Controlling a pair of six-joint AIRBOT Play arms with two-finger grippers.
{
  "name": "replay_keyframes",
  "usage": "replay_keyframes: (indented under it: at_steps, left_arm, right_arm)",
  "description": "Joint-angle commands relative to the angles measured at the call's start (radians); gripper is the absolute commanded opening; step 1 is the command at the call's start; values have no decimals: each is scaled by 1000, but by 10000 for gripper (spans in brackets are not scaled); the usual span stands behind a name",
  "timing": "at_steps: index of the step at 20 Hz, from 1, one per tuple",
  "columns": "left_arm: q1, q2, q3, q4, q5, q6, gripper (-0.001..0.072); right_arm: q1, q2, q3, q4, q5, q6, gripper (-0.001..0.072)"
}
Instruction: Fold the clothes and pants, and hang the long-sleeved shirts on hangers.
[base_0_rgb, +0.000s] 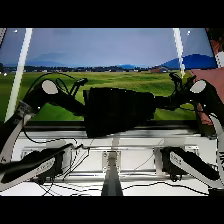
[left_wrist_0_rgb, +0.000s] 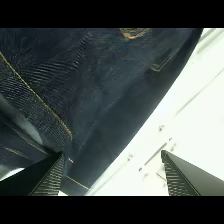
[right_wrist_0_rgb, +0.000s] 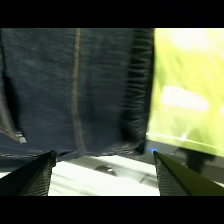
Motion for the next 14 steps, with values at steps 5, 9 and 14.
replay_keyframes:
  at_steps: [5,9,14]
  left_arm:
    - [-12,-2,-4,-1,129,-3,690]
    - [-12,-2,-4,0,129,-3,690]
    - [-13,-41,-5,37,129,1,689]
  right_arm:
    - [-11,-85,0,64,-115,-10,673]
    - [-12,-224,56,134,-99,-7,673]
    - [-10,-430,101,203,-3,-18,673]
